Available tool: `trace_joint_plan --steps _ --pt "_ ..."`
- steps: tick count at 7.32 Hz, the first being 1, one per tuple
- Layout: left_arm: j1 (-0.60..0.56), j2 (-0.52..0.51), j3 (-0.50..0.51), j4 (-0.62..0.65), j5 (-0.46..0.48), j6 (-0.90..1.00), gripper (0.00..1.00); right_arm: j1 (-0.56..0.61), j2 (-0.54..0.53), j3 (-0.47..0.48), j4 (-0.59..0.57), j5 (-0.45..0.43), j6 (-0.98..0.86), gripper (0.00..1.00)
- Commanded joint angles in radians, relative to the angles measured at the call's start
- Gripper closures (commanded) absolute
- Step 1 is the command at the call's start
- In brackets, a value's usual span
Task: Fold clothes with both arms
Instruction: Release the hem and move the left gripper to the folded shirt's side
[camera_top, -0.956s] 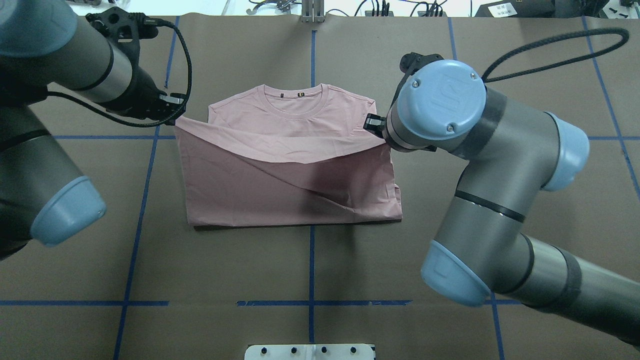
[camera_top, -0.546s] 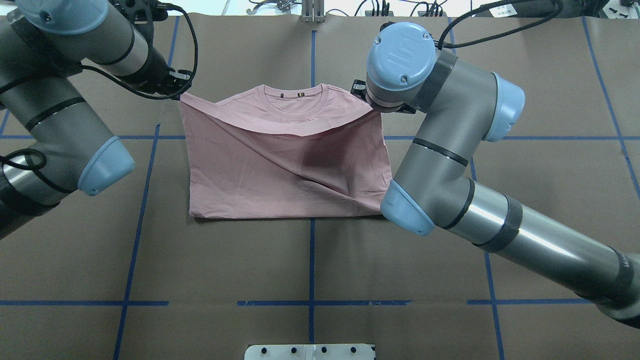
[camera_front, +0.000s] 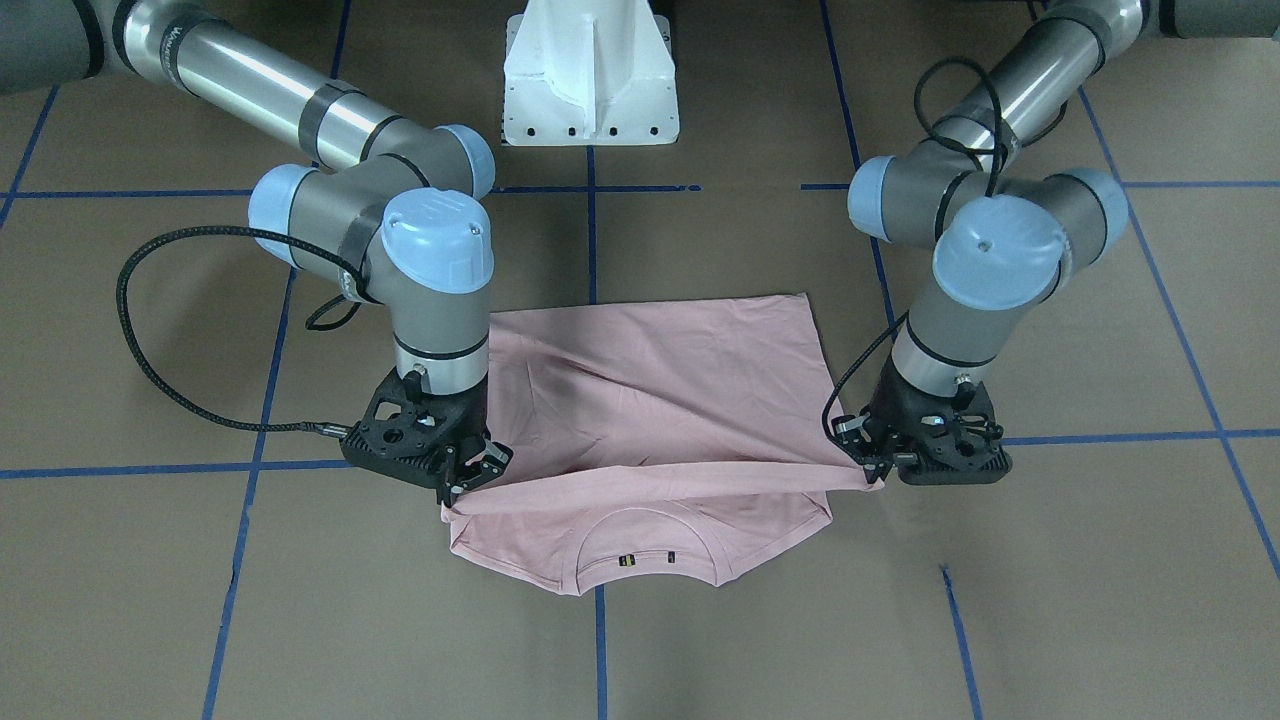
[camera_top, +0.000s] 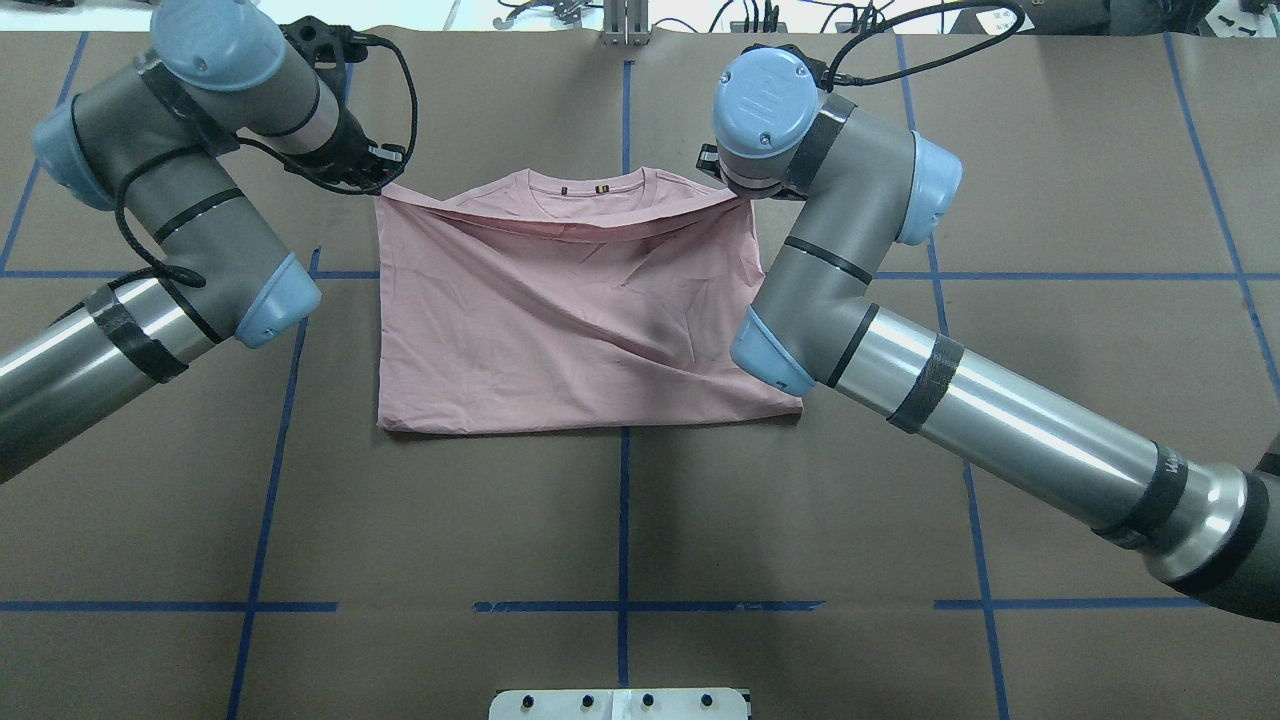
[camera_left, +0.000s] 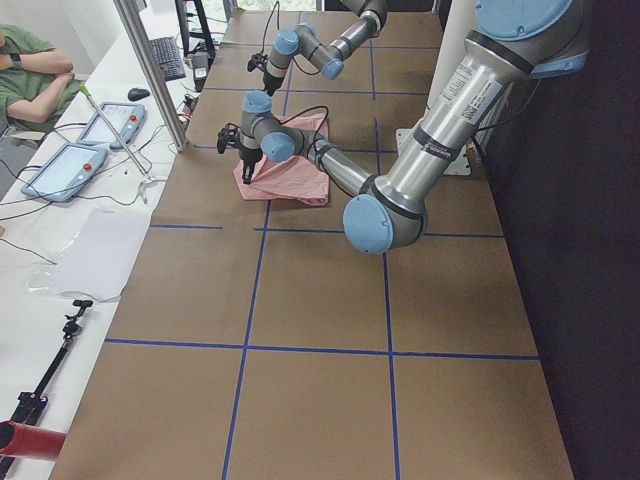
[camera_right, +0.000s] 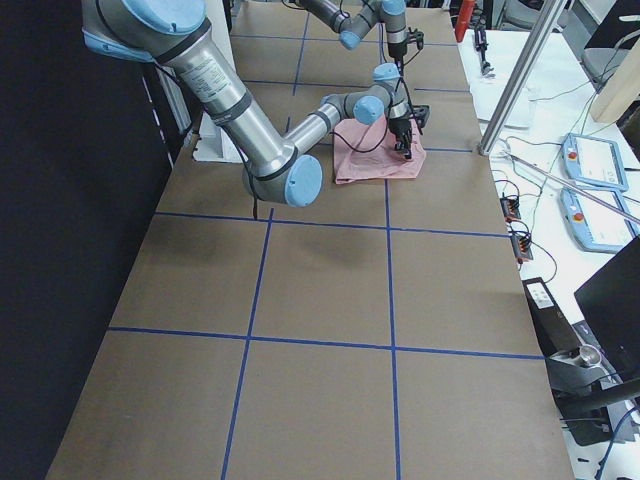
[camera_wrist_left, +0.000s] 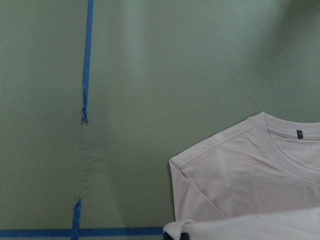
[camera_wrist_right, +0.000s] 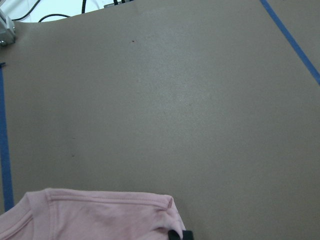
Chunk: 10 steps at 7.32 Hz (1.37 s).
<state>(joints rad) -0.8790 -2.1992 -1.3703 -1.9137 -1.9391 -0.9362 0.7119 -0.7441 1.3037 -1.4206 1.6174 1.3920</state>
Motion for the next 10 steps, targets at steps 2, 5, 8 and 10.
trace_joint_plan --steps 2,5,8,10 --pt "0.034 -0.004 0.056 -0.059 0.012 -0.009 1.0 0.003 0.002 -0.034 0.014 -0.001 -0.016 1.0" --pt "0.032 0.042 -0.043 -0.079 0.005 0.007 0.0 0.008 0.003 -0.029 0.034 0.001 -0.097 0.0" --pt "0.098 0.268 -0.356 -0.082 -0.026 -0.015 0.0 0.06 -0.068 0.073 0.057 0.166 -0.272 0.0" --pt "0.182 0.436 -0.461 -0.182 -0.017 -0.19 0.14 0.06 -0.101 0.124 0.055 0.165 -0.272 0.0"
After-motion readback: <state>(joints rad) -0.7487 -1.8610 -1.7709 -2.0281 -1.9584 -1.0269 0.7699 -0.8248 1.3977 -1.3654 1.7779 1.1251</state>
